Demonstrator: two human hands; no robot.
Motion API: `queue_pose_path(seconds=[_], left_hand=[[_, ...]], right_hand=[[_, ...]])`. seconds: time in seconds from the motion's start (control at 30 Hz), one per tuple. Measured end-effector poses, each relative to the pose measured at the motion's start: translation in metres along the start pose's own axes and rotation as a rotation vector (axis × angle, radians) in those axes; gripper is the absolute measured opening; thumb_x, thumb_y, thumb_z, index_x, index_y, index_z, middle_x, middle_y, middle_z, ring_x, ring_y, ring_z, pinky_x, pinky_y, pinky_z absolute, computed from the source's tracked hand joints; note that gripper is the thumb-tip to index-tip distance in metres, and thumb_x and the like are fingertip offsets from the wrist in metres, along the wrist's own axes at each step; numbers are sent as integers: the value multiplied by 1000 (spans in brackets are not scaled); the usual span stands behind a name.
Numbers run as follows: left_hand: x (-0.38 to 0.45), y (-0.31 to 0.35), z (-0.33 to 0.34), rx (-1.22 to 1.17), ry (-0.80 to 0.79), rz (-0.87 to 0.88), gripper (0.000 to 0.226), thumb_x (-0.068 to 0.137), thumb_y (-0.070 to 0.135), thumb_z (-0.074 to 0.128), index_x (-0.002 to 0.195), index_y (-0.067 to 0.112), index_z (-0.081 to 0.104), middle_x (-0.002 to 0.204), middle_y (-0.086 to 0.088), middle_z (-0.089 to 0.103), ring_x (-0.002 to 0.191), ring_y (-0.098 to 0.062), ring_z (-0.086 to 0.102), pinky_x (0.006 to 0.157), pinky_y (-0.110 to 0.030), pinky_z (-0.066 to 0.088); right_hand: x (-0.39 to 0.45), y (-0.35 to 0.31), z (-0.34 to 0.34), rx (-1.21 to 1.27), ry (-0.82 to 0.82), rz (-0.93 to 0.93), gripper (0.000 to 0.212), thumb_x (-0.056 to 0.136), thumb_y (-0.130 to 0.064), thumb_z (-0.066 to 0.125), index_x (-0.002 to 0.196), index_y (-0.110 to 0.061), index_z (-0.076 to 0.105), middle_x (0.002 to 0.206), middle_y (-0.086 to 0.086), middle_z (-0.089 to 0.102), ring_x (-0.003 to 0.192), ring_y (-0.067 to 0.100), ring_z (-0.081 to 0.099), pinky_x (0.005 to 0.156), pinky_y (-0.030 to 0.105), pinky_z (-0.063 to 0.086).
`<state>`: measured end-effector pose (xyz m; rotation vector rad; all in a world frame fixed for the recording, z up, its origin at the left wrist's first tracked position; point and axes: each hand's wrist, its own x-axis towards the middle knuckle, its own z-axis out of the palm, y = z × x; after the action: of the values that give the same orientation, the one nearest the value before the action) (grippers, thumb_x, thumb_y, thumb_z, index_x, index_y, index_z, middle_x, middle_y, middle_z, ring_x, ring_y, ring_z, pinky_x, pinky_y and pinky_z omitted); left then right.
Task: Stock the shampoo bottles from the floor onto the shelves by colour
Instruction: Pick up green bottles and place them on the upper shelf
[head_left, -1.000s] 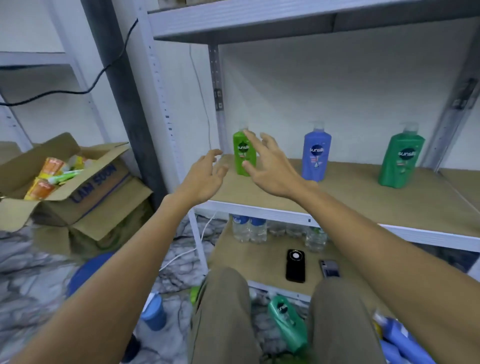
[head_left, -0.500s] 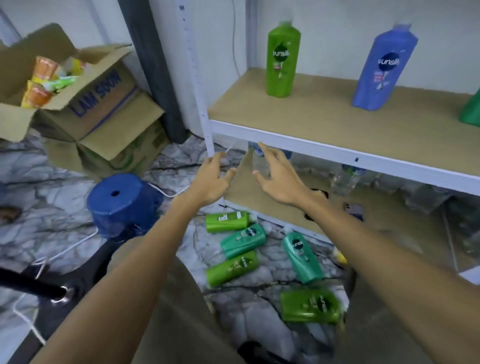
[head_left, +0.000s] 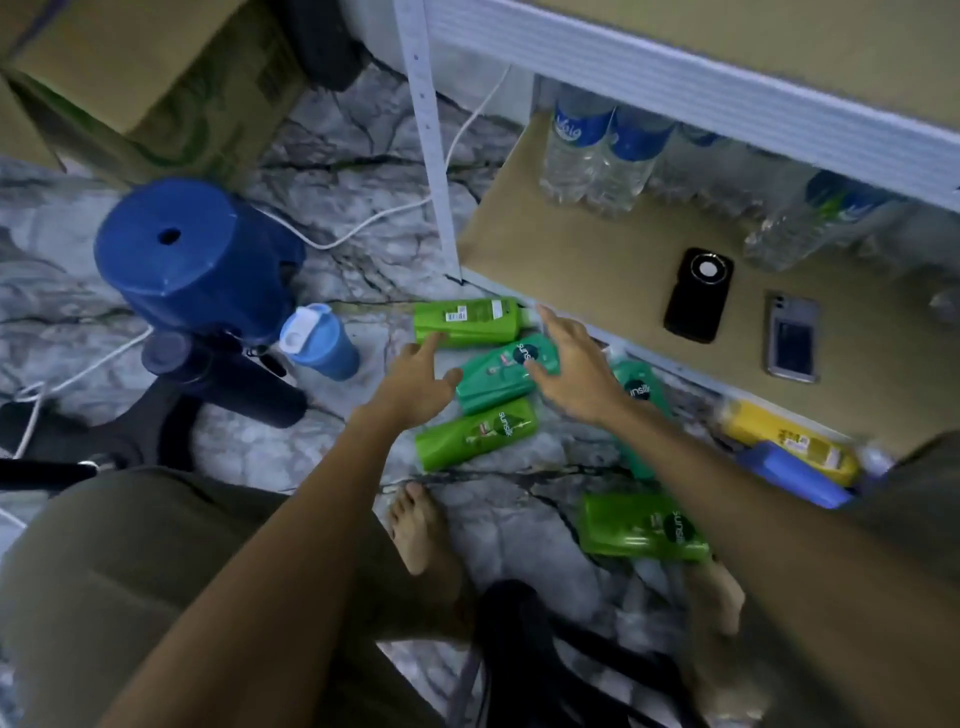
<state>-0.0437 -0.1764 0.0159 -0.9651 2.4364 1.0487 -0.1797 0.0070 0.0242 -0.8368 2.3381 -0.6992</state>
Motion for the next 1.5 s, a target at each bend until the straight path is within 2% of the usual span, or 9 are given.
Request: queue_pose_path(seconds=[0.3, 0.57, 0.67, 0.73, 0.9, 1.13, 1.27, 1.4, 1.5], left_hand=[[36, -36, 60, 55, -49, 34, 64, 97, 27, 61, 154, 22, 34, 134, -27, 49, 125, -46, 47, 108, -49, 39], [42, -62, 98, 159, -73, 35, 72, 92, 33, 57, 157, 34, 28, 130, -26, 50, 110, -49, 55, 95, -55, 50], [40, -58, 106, 166, -71, 33, 71, 92, 19, 60, 155, 31, 29, 123, -26, 56, 106, -48, 59, 90, -51, 51], [35, -51, 112, 133, -82, 41, 63, 91, 17, 59, 148, 32, 34, 120, -25, 60, 102, -46, 62, 88, -49, 52], [36, -34, 120, 112, -115, 14, 43, 93, 19, 55, 133, 26, 43, 115, -23, 67, 102, -46, 63, 85, -45, 47], [34, -23, 133, -97, -270, -79, 48, 89, 13, 49, 130, 37, 49, 106, -19, 70, 99, -39, 64, 92, -43, 50], [30, -25, 144, -227, -304, -138, 49, 88, 12, 46, 125, 43, 51, 88, -18, 72, 84, -33, 66, 83, -43, 55], [30, -27, 149, -313, -319, -188, 50, 80, 23, 50, 115, 59, 49, 95, -14, 71, 93, -33, 66, 92, -46, 53], [33, -31, 157, -356, -335, -236, 59, 77, 25, 52, 116, 68, 44, 95, -20, 70, 93, -38, 67, 91, -54, 53]], right_hand=[[-10, 68, 103, 90, -137, 264, 81, 100, -31, 61, 163, -27, 9, 166, 22, 13, 152, 38, 19, 120, 47, 28], [-19, 95, 135, 221, -128, 382, 83, 99, -27, 60, 162, -32, 6, 163, 23, 23, 151, 39, 20, 118, 49, 29], [-21, 97, 144, 273, -135, 376, 88, 96, -21, 65, 163, -26, 8, 113, 22, 63, 94, 26, 63, 83, 24, 53], [-22, 96, 149, 321, -128, 397, 91, 95, -19, 66, 162, -30, 7, 83, 15, 61, 64, 17, 56, 55, 12, 44], [-24, 101, 159, 420, -33, 456, 95, 93, -23, 69, 160, -42, 4, 104, 12, 69, 90, 25, 68, 84, 45, 58], [-21, 96, 159, 457, 92, 546, 111, 88, -26, 78, 160, -34, -6, 141, 22, 51, 125, 38, 55, 96, 37, 46], [-22, 105, 155, 495, 38, 516, 122, 81, -15, 83, 158, -47, -6, 135, 19, 52, 117, 33, 57, 95, 39, 51], [-18, 111, 150, 551, -19, 486, 120, 81, -9, 81, 158, -49, -3, 129, -1, 61, 101, 15, 60, 70, 22, 51], [-16, 115, 147, 535, -80, 466, 119, 81, -13, 80, 155, -57, -2, 129, -5, 59, 108, 17, 62, 78, 27, 55]])
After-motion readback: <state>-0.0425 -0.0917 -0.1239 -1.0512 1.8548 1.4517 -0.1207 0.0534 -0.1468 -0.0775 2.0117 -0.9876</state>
